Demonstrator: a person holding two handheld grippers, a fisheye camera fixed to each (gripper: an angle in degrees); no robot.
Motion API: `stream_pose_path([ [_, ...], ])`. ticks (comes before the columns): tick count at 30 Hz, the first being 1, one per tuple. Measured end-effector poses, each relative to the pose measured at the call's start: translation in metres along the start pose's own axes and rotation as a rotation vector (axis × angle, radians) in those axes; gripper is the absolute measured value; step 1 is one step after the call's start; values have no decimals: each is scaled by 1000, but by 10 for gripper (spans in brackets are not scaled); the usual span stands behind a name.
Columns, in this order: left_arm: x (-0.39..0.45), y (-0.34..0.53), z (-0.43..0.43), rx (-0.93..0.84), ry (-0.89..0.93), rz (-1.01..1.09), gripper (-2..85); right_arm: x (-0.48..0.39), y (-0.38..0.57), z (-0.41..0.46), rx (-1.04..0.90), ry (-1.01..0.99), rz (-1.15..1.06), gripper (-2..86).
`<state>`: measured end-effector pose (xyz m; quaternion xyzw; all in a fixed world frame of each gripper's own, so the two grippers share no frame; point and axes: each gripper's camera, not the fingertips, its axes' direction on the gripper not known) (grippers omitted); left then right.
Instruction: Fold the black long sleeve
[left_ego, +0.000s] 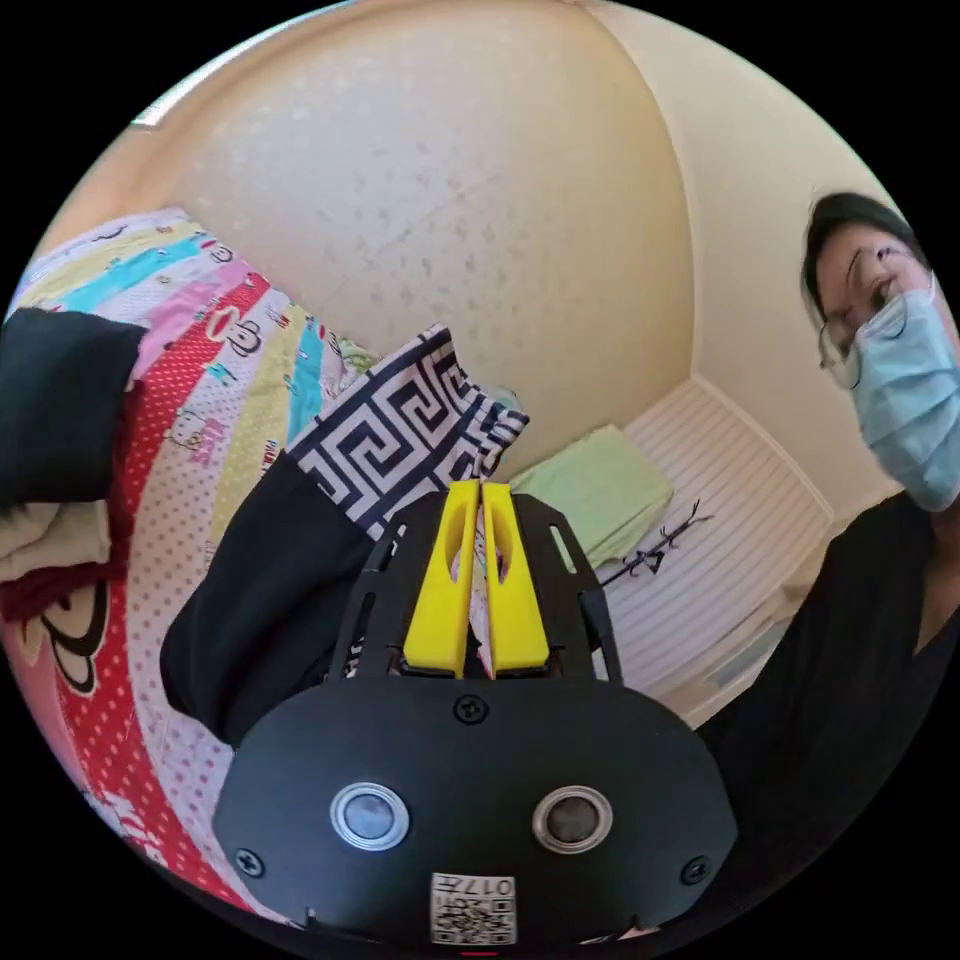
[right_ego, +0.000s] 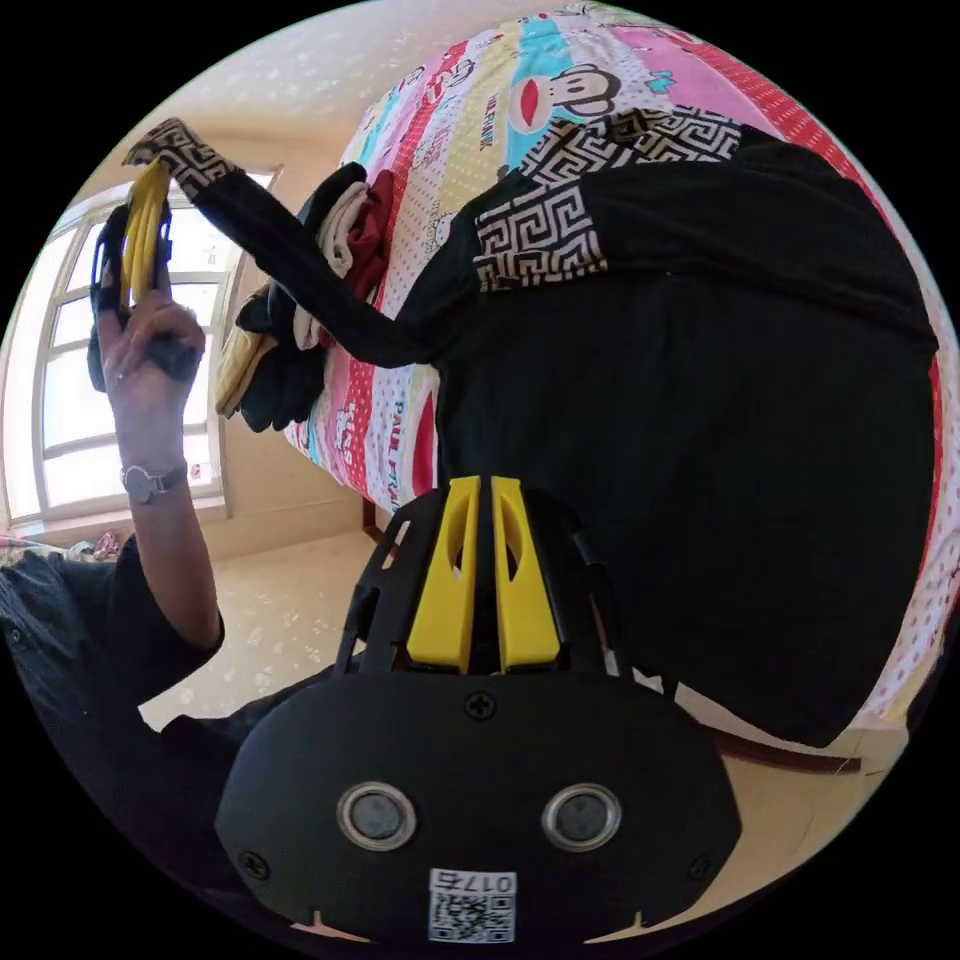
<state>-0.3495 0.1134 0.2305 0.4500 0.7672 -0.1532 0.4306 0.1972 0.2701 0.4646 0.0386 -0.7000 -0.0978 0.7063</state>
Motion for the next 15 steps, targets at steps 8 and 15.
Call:
stream_pose_path([
  [8, -1, 139, 250, -544, 64, -76, 123, 109, 56, -113, 101, 40, 212, 39],
  [15, -18, 234, 79, -464, -333, -282, 163, 127, 91, -200, 90, 211, 144, 71],
])
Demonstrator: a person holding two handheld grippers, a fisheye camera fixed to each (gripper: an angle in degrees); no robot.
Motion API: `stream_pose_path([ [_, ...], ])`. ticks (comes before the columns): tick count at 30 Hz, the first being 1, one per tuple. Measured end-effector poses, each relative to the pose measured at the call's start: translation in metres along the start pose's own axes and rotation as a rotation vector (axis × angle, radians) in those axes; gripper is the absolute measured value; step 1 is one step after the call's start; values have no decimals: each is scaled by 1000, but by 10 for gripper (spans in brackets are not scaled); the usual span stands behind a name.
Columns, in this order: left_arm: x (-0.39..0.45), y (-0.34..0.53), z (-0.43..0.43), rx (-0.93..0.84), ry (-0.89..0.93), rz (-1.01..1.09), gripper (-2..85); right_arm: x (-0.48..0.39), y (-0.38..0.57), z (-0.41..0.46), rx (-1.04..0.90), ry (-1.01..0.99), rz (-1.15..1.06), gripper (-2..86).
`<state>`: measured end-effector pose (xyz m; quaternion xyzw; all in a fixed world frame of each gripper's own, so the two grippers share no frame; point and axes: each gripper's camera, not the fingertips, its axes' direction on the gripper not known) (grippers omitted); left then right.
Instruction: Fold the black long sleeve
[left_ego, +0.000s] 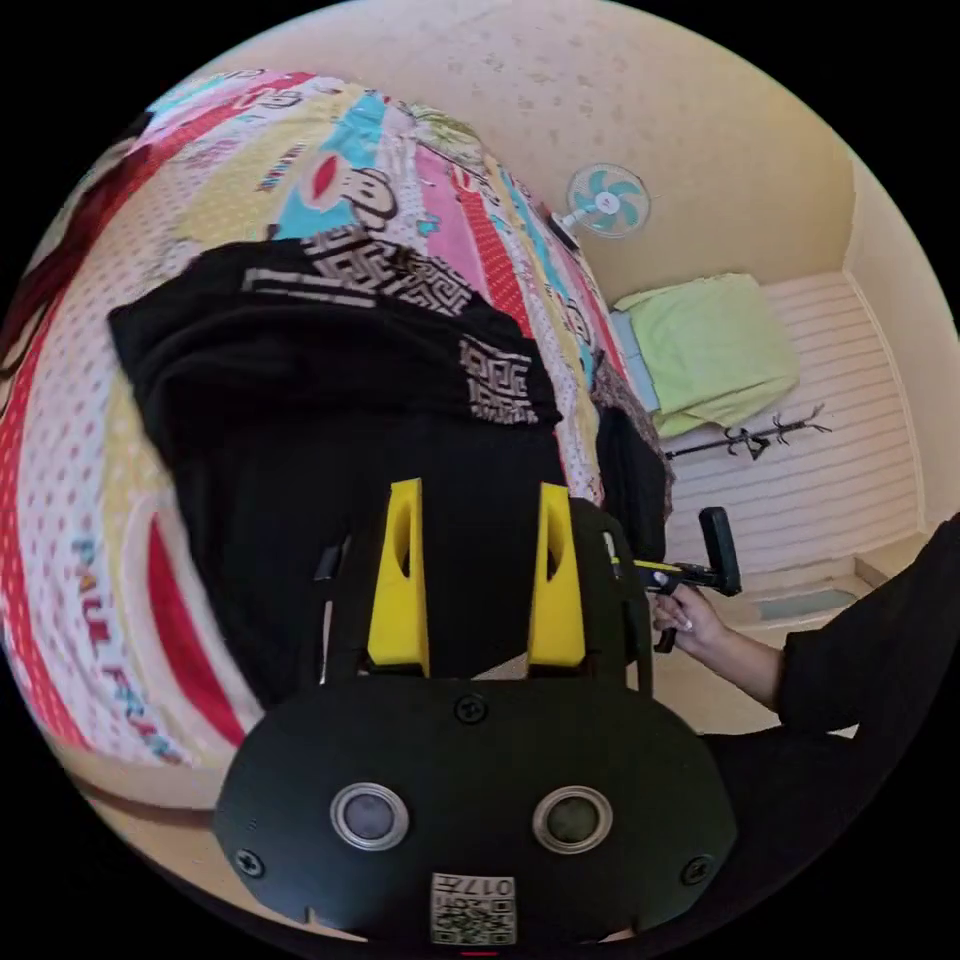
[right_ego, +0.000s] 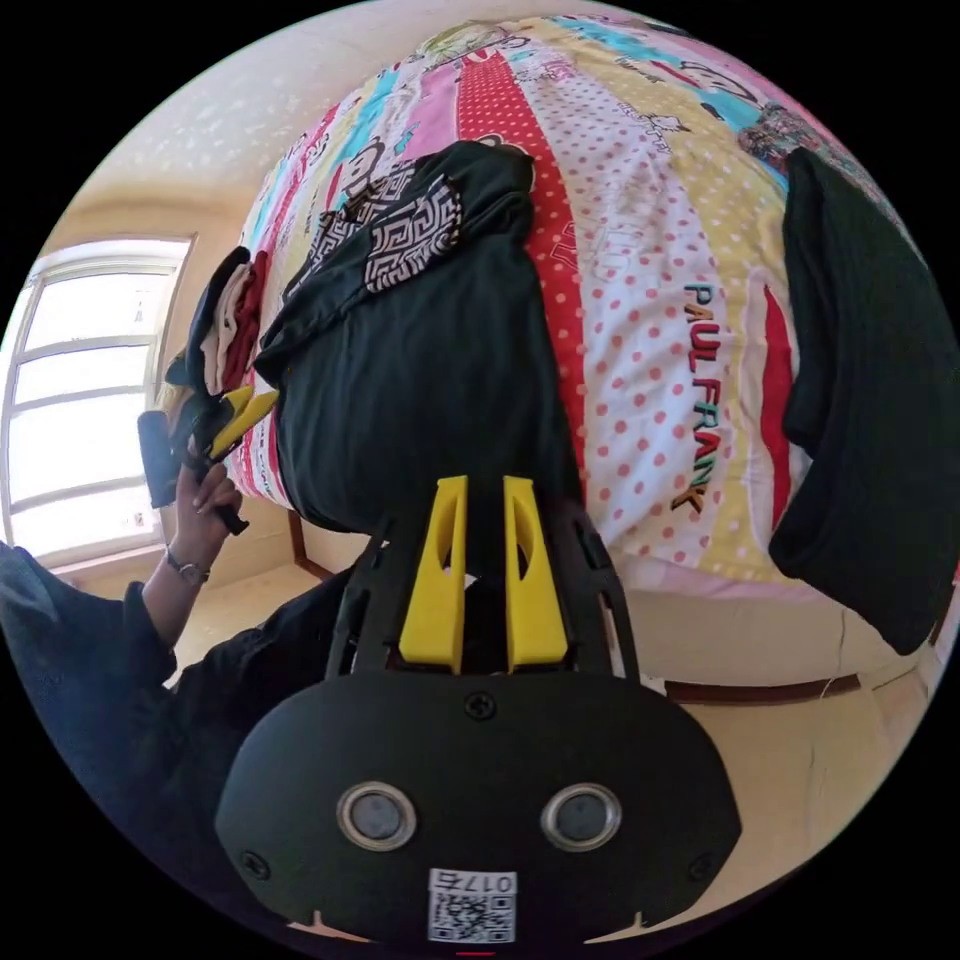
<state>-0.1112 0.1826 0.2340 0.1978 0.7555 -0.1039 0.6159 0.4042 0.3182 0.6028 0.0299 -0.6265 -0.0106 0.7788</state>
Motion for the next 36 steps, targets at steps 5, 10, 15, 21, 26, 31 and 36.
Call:
stream_pose_path([
  [5, -67, 86, -42, -233, -97, -123, 170, 10, 9, -23, -149, 112, -79, 98],
  [10, -128, 138, -18, -496, -70, -195, 174, -2, 15, -24, -339, 201, -155, 118],
  [15, -171, 117, 37, -574, -57, -111, 200, 8, -3, -24, -425, 125, -124, 117],
  [21, -182, 95, 54, -582, 58, -70, 63, -9, -21, -58, -478, -59, -236, 47],
  [26, -165, 107, -2, -571, 346, -53, -6, -35, -18, -163, -470, -334, -325, 34],
  [31, -161, 117, -106, -434, 332, -80, 1, -45, -16, -255, -336, -480, -260, 32],
  [36, -224, 89, -93, -379, 144, -167, 174, -43, -24, -255, -262, -523, -155, 32],
])
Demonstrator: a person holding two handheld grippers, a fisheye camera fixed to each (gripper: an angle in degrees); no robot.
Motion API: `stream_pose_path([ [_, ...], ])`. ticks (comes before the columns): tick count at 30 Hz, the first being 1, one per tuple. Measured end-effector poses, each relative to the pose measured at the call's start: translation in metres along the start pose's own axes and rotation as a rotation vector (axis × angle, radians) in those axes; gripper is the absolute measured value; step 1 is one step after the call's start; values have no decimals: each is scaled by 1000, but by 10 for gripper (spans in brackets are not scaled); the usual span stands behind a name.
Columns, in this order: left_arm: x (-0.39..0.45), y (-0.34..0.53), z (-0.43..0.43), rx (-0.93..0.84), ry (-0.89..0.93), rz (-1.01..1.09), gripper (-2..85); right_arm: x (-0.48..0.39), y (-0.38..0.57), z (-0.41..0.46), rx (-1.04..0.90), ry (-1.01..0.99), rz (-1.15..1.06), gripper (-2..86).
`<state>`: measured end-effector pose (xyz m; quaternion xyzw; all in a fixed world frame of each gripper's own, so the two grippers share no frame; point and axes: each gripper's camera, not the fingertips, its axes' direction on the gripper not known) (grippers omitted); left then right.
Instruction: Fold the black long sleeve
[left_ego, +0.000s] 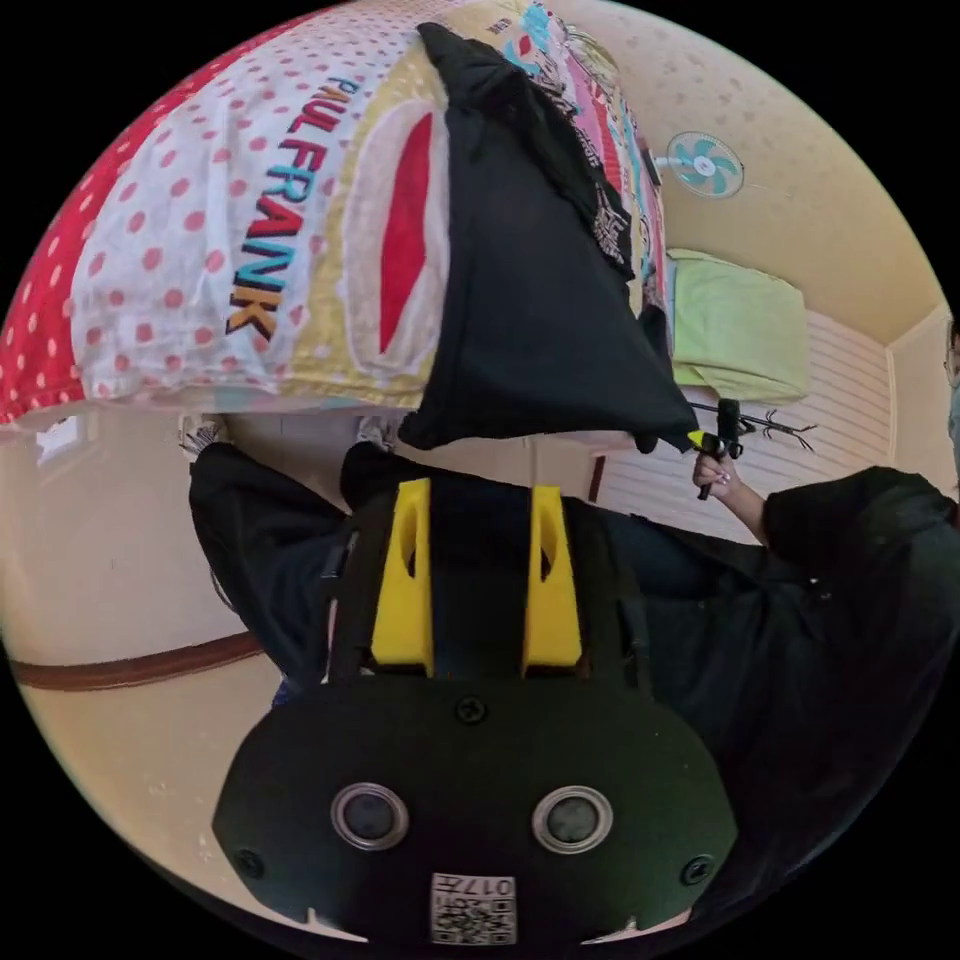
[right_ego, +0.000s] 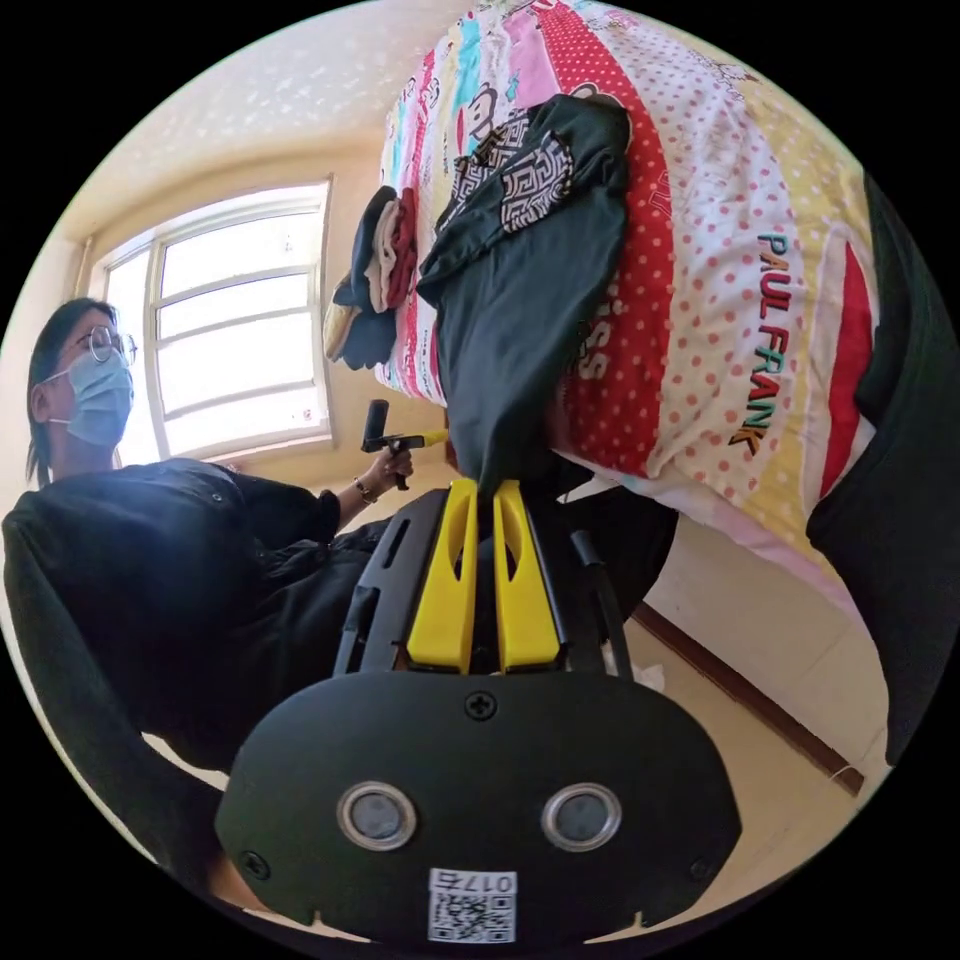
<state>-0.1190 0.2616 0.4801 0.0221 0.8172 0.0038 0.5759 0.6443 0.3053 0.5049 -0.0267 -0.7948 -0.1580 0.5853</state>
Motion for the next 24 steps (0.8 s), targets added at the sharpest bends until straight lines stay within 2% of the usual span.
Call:
stream_pose_path([
  [2, -13, -23, 12, 12, -26, 21, 198, -2, -1, 7, 36, -7, 40, 32],
  [5, -25, -50, 31, -9, -64, 76, 176, -16, 3, 14, 29, -3, 51, 33],
  [8, -34, -55, 40, -60, 79, 61, 68, -31, 11, 15, 21, -5, 66, 34],
  [10, -29, -42, 27, -42, 166, 74, 34, -43, 16, 10, 27, -39, 49, 34],
  [14, -19, 10, -41, 7, 416, 105, 10, -68, 36, -7, 81, -121, 61, 33],
  [18, -35, 72, -117, 154, 694, -65, 2, -92, 80, -15, 149, -199, 98, 32],
  [21, -37, 97, -147, 222, 809, -134, 0, -104, 105, -11, 181, -271, 98, 31],
  [24, -45, 74, -160, 314, 937, -171, 2, -88, 89, -11, 381, -434, 95, 29],
])
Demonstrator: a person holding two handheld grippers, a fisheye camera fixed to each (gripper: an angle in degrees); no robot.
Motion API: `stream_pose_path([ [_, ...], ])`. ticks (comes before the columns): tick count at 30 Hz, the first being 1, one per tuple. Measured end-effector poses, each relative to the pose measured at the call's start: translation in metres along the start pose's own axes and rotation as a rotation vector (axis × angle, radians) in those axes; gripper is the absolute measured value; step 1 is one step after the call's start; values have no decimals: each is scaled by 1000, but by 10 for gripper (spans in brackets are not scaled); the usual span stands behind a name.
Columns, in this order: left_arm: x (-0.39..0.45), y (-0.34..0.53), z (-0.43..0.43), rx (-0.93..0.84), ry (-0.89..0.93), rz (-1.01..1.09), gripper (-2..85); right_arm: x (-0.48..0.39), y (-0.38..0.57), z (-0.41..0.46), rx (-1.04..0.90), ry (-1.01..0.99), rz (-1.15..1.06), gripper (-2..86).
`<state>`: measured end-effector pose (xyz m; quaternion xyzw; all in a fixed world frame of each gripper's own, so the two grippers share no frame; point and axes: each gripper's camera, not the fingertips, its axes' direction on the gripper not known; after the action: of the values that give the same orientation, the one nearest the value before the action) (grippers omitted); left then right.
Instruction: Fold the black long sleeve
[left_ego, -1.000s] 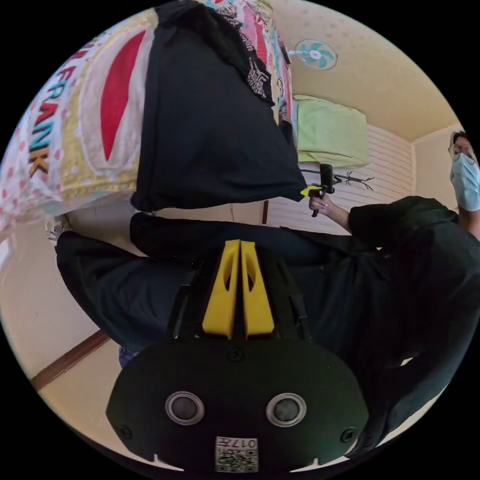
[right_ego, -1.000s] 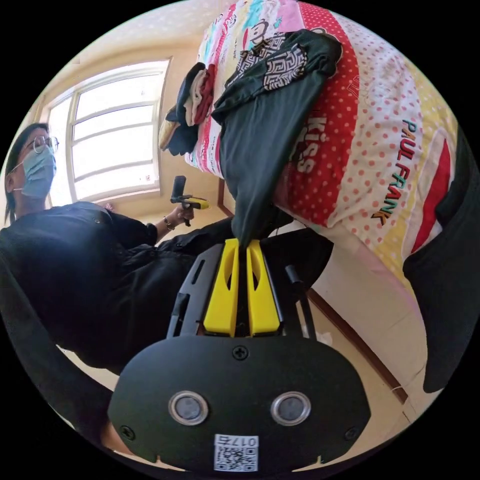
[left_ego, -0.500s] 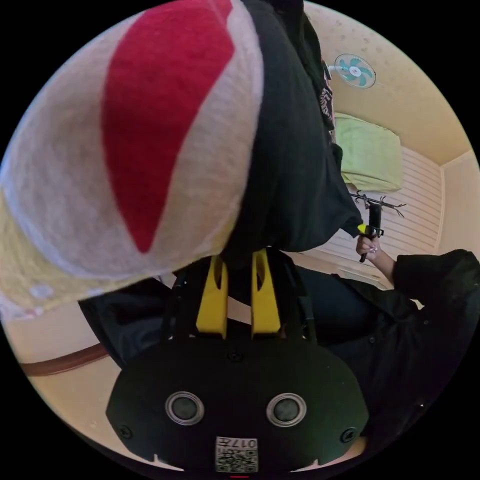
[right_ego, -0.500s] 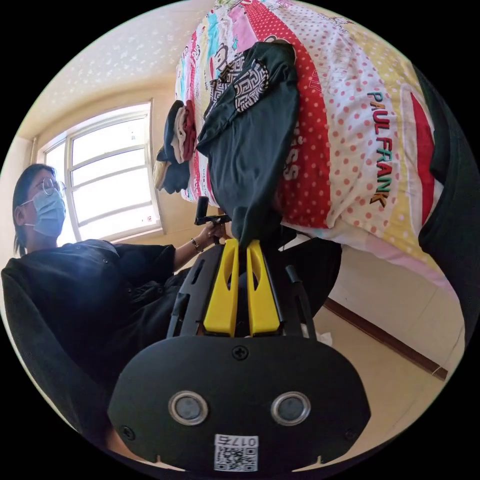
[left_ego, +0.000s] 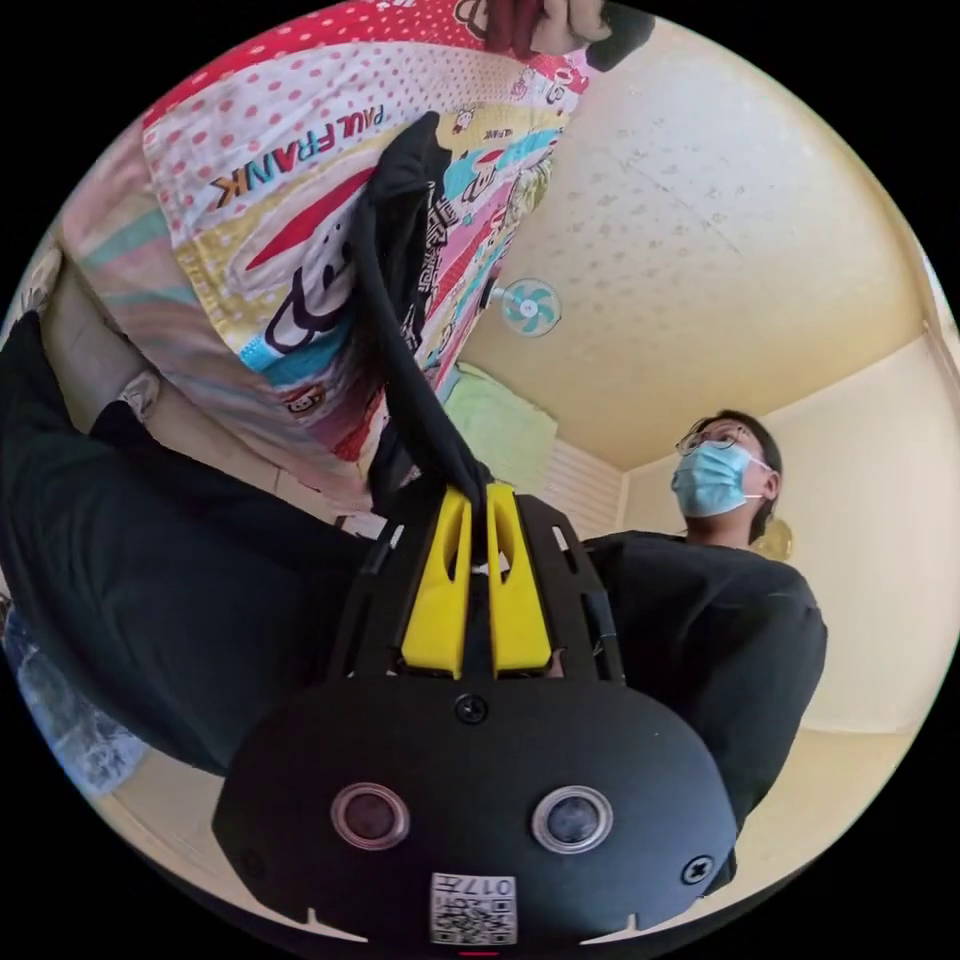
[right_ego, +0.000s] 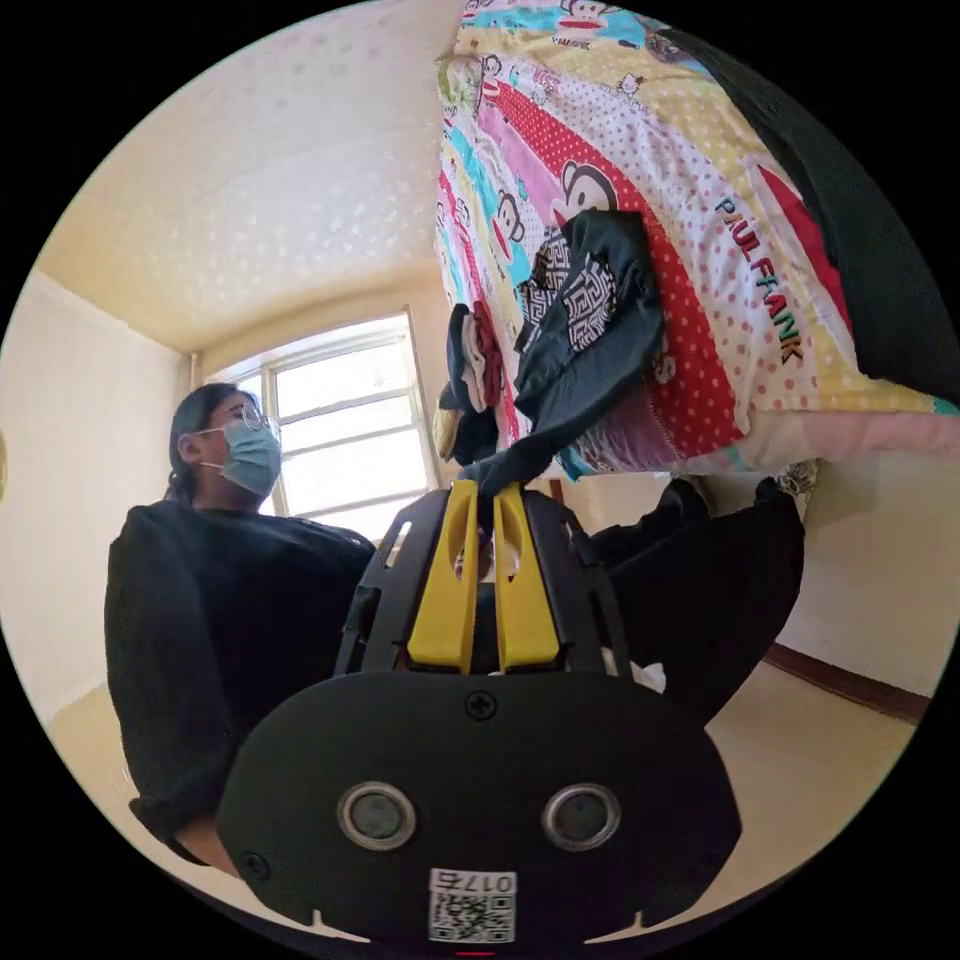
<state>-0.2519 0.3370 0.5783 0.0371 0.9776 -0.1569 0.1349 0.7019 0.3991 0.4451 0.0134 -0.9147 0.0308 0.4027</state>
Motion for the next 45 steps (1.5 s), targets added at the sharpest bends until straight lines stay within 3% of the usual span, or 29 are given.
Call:
stream_pose_path([
  [6, -2, -163, 21, 146, 270, 57, 26, 34, -172, 85, 115, -224, -171, 33],
  [8, -15, -218, 24, 211, 325, 24, 67, 54, -253, 123, 143, -181, -156, 44],
  [11, -19, -276, 27, 273, 386, 70, 175, 65, -299, 141, 257, -37, -119, 66],
  [14, 4, -277, 24, 264, 198, 214, 183, 48, -290, 161, 254, 126, -140, 70],
  [16, 12, -256, 20, 308, -57, 246, 182, 30, -270, 190, 176, 295, -202, 71],
  [18, 11, -221, 20, 385, -436, 263, 181, 15, -245, 231, 102, 511, -268, 71],
  [21, -16, -200, 38, 377, -705, 213, 182, 9, -207, 304, 6, 764, -397, 67],
  [25, -72, -201, 67, 305, -661, 112, 164, 73, -173, 383, -203, 1297, -336, 28],
  [28, -102, -204, 83, 311, -668, 51, 90, 62, -151, 400, -147, 1409, -347, 15],
  [30, -114, -200, 83, 368, -677, 11, 50, 40, -142, 409, -76, 1412, -359, 11],
  [34, -91, -188, 86, 456, -659, 97, 39, -4, -125, 432, 49, 1187, -486, 7],
  [37, -35, -195, 151, 297, -767, 377, 36, -6, -121, 424, 145, 1139, -391, 6],
  [39, -9, -204, 241, 48, -886, 589, 35, -1, -115, 403, 210, 1094, -306, 6],
  [42, -26, -206, 357, -247, -894, 754, 34, 20, -101, 356, 267, 1040, -134, 9],
  [45, -70, -200, 451, -485, -808, 774, 37, 41, -79, 306, 285, 995, 22, 15],
])
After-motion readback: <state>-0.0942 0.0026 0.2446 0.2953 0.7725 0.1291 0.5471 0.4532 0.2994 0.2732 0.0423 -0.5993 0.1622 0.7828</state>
